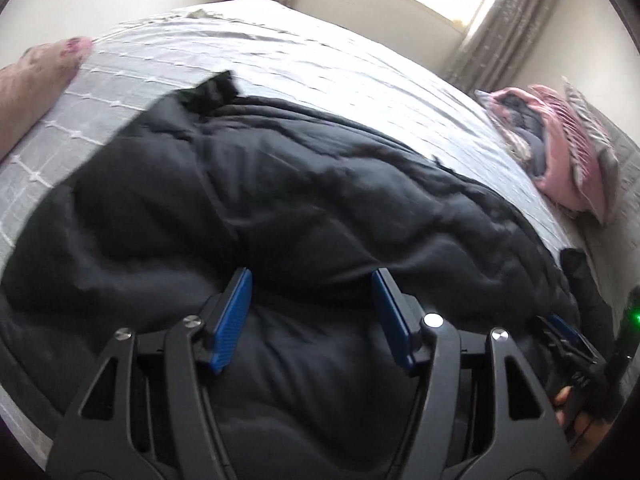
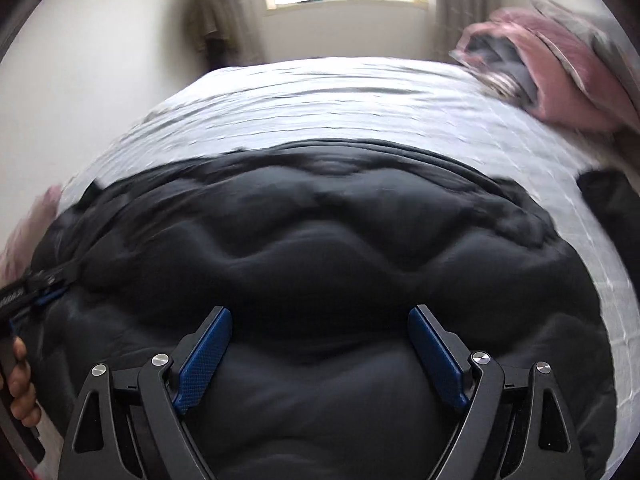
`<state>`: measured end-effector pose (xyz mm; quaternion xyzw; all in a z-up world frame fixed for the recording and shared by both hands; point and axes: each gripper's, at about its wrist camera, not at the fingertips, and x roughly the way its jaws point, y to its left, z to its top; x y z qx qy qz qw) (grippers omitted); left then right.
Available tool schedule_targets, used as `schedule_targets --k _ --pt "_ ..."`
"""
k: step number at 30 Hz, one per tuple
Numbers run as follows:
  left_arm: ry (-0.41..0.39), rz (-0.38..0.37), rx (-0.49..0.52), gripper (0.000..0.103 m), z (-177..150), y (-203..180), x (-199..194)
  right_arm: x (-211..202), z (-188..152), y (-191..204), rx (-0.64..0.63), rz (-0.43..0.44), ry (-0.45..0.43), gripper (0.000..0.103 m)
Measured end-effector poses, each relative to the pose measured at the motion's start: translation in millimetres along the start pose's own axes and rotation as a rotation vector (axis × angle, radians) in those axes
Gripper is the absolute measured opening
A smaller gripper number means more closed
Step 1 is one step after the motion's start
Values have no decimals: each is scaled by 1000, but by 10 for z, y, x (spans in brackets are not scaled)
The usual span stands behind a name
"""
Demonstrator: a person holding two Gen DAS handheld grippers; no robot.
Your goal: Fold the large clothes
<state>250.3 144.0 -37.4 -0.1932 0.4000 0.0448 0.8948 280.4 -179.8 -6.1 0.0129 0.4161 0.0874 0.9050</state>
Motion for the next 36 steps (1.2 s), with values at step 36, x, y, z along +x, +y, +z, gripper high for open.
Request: schedule_targets --k 36 --pt "53 -178 252 64 280 -884 452 -31 335 -744 165 -417 15 85"
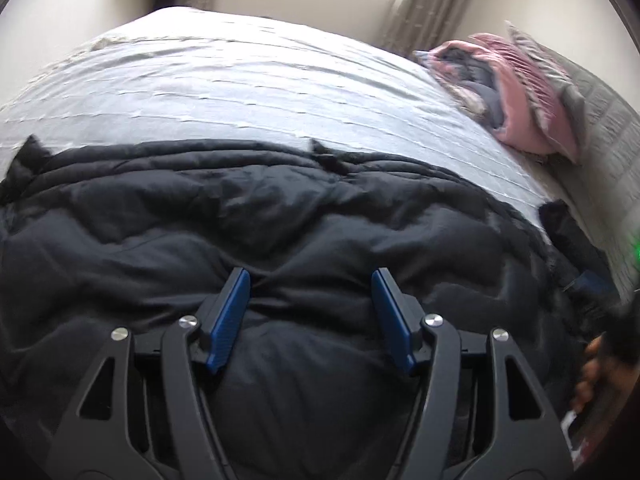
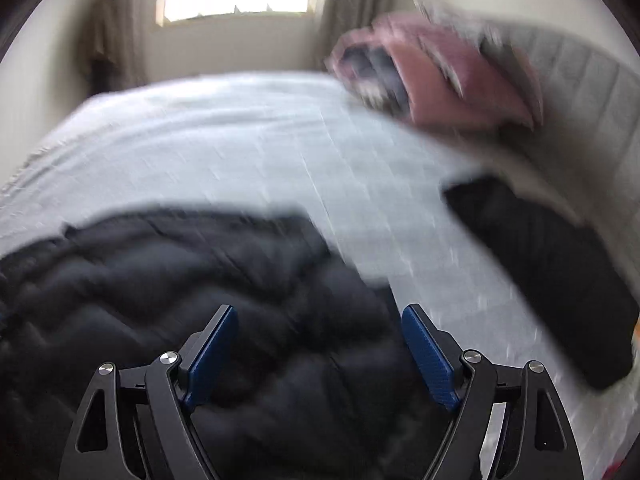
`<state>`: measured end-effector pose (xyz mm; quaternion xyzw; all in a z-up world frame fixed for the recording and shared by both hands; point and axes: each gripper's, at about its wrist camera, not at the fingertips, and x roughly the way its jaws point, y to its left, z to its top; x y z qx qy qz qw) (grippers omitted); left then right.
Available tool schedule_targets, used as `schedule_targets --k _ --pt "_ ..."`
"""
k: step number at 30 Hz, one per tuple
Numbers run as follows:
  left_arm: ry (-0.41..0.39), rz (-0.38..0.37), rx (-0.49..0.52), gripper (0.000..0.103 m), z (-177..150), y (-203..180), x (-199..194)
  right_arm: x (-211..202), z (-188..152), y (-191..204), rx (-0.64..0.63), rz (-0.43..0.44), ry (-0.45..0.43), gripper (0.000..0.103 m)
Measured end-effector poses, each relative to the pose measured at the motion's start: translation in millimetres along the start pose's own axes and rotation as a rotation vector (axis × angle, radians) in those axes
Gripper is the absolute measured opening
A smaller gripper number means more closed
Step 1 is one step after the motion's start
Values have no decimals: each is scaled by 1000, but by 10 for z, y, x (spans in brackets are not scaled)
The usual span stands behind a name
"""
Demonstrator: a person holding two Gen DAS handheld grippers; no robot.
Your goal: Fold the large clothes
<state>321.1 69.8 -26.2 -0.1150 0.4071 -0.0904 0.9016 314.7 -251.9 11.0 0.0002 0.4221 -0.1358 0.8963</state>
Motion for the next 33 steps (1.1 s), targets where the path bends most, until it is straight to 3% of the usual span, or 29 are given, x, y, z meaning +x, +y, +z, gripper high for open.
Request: schedule_targets --k 2,5,8,11,13,14,18,20,24,27,33 --pt "-1 -25 3 64 -10 -13 -4 272 -126 -282 87 -4 101 84" --pt "-1 -42 6 64 -36 -48 12 322 -159 -590 176 36 163 84" --pt "-3 -50 -39 64 -4 45 -89 233 -114 -542 155 42 119 84" --pt "-23 -71 -125 64 14 196 -265 -106 -13 -455 172 75 -30 84" --pt "-43 -63 -118 64 35 203 -339 -343 62 -297 162 100 -141 84" --pt "-53 -43 -103 64 44 197 -368 -447 68 -135 124 152 -183 84" --pt "-42 79 -59 64 22 159 -282 -569 88 706 -117 404 -181 84" --pt "-19 110 -57 64 -4 195 -204 -516 14 1066 -214 453 -158 80" --pt "-22 156 -50 64 -48 266 -148 -170 -133 1485 -363 400 -76 69" --pt "-24 190 -41 64 -79 293 -111 80 -143 1325 -277 399 -19 68" --pt "-24 205 -64 64 -73 389 -116 193 -88 988 -219 281 -12 68"
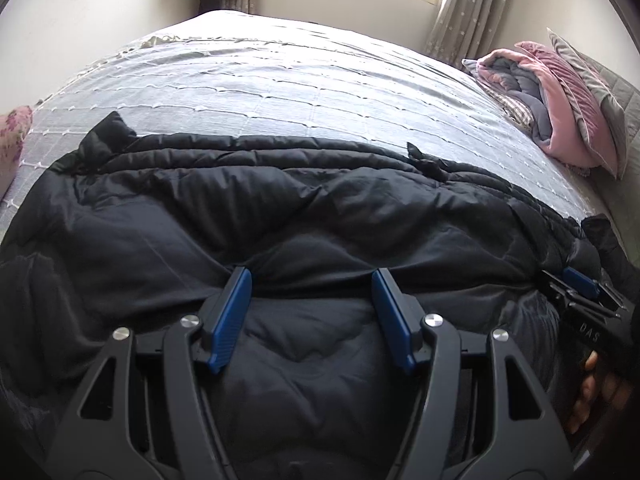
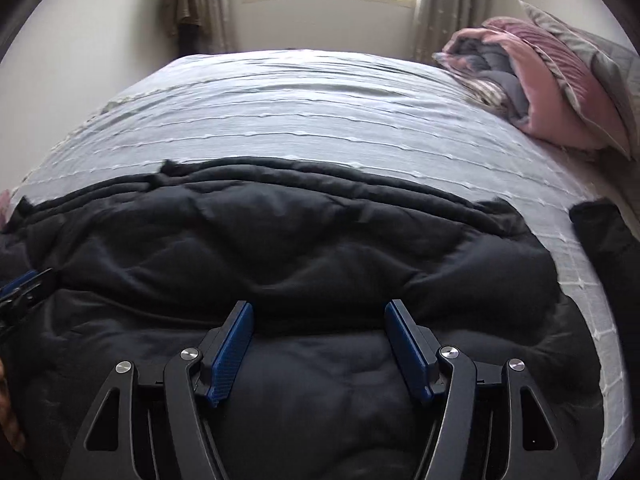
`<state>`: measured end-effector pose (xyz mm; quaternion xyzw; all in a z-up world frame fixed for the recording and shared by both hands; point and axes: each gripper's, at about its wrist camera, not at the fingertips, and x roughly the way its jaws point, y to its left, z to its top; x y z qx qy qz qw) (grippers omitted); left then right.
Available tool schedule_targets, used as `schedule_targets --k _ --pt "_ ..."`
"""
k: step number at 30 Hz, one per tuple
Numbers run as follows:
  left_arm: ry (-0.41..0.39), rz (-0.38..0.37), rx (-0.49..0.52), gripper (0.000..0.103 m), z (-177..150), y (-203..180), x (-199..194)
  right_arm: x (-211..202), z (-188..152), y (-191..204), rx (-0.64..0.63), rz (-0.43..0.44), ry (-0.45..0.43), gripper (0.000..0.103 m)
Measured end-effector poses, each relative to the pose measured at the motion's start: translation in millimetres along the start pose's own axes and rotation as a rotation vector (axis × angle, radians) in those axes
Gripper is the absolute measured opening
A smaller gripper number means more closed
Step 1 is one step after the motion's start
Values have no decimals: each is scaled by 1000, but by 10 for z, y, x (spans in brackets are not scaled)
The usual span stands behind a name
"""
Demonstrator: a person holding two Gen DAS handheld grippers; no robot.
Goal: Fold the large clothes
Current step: 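Press and smooth the folded jacket with both open tools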
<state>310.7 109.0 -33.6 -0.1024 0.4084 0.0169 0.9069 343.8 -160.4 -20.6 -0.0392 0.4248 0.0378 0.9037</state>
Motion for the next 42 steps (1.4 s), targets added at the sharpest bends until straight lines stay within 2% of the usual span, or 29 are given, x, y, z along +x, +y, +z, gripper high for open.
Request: schedule_targets --k 7,12,16,19,21,24,26,28,33,35,37,39,42 --pt "-9 13 -24 64 20 95 -53 -16 17 -417 107 -77 27 69" --pt "-13 -8 -78 64 30 317 -151 -133 -68 -822 223 -98 39 69" --pt "-35 0 -159 64 26 635 -283 -258 -182 -1233 348 -59 29 69" --pt "-36 -36 -235 64 22 902 -329 -332 -254 -1292 349 -80 31 70" --pt "-43 -21 -267 64 16 1047 -321 -336 -291 -1362 363 -87 37 70" --pt "-24 -22 -284 64 -34 1119 -222 -222 -345 -1478 402 -55 59 72" --pt "-24 3 -258 64 -42 1072 -189 -120 -403 -1488 403 -44 73 82" --pt "-23 20 -235 64 -43 1050 -176 -91 -450 -1473 406 -53 75 86" --pt "-13 -12 -279 64 -22 1137 -266 -129 -451 -1508 418 -59 76 87" --pt "-20 -21 -302 64 -27 1176 -397 -209 -381 -1521 390 -106 50 87" --pt "-42 -24 -311 64 -54 1222 -595 -372 -327 -1433 345 -116 5 87" --pt "-62 -13 -316 65 -87 1294 -776 -575 -283 -1331 325 -82 -42 87" --pt "-80 -15 -407 71 -212 1535 -1024 -846 -258 -1130 295 -3 -90 87"
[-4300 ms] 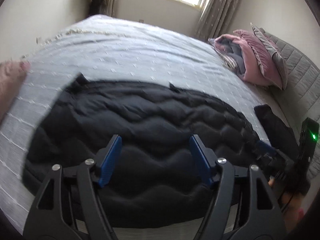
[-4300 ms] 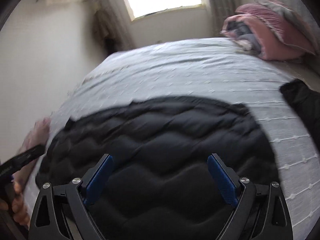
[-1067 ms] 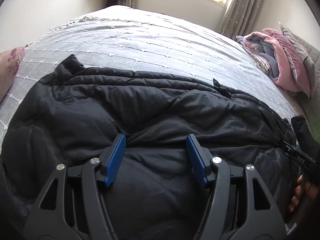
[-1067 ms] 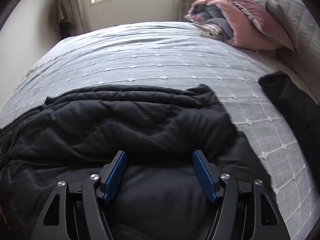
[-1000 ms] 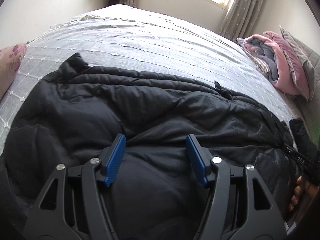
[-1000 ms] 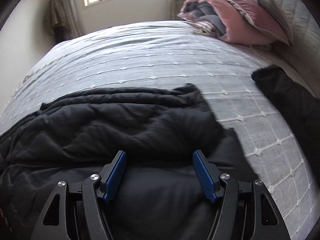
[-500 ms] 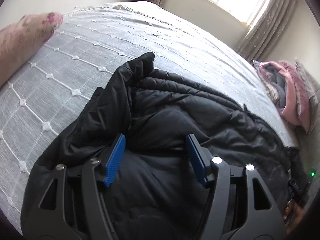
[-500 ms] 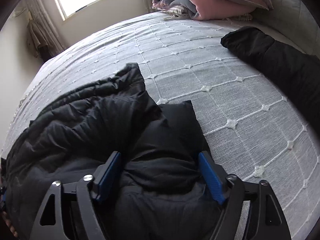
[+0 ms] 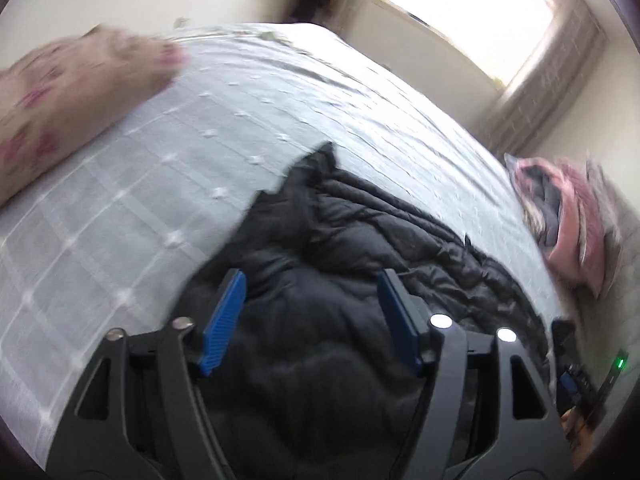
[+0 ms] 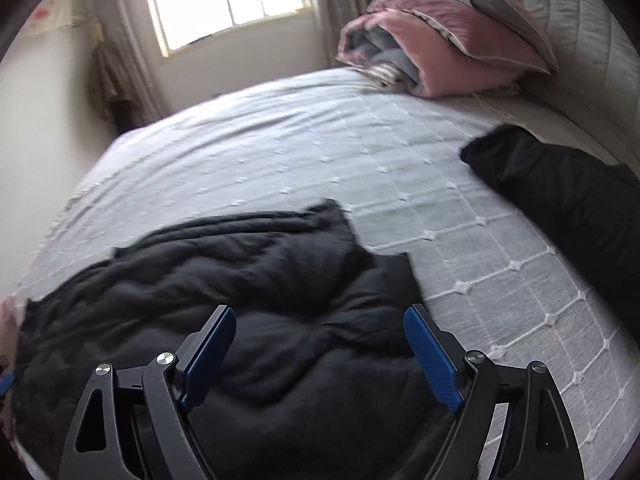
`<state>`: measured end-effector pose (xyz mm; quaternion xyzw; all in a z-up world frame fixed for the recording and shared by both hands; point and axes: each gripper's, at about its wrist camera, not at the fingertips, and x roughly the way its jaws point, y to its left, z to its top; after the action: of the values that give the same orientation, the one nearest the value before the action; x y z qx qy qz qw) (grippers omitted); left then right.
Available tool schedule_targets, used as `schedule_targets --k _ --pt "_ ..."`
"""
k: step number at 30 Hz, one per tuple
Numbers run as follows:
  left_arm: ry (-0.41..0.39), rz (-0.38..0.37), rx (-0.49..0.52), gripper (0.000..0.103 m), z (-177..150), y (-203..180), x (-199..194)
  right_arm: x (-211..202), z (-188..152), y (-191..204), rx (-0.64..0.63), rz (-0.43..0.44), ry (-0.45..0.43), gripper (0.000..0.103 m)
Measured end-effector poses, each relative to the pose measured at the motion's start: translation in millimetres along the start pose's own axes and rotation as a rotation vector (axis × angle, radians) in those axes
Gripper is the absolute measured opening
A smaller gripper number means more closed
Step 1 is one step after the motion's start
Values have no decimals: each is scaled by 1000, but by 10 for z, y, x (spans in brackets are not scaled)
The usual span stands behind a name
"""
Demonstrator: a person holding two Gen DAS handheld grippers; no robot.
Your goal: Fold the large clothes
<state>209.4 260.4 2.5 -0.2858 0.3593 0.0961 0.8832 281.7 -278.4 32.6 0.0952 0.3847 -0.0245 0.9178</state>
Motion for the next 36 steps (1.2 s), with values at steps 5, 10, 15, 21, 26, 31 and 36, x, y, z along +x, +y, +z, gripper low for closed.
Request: schedule_targets --k 5,10,15,21,26,31,36 --pt "38 -47 -160 71 -193 478 -328 -257 -91 368 -109 66 -23 81" --pt "60 -81 -283 71 -586 823 -565 -321 -225 690 -232 87 -10 64" --pt "135 -114 -322 71 -941 853 -539 -419 -363 799 -257 104 9 60" --pt "170 -106 -258 71 -1141 568 -354 -601 -498 727 -221 160 22 59" --pt "178 -107 -237 71 -1175 328 -162 -640 -654 714 -209 194 51 59" --pt "143 -80 -217 73 -1166 163 -70 -526 -733 757 -222 182 88 59" --pt "127 -84 -227 73 -1121 159 -5 -482 -787 818 -251 179 101 59"
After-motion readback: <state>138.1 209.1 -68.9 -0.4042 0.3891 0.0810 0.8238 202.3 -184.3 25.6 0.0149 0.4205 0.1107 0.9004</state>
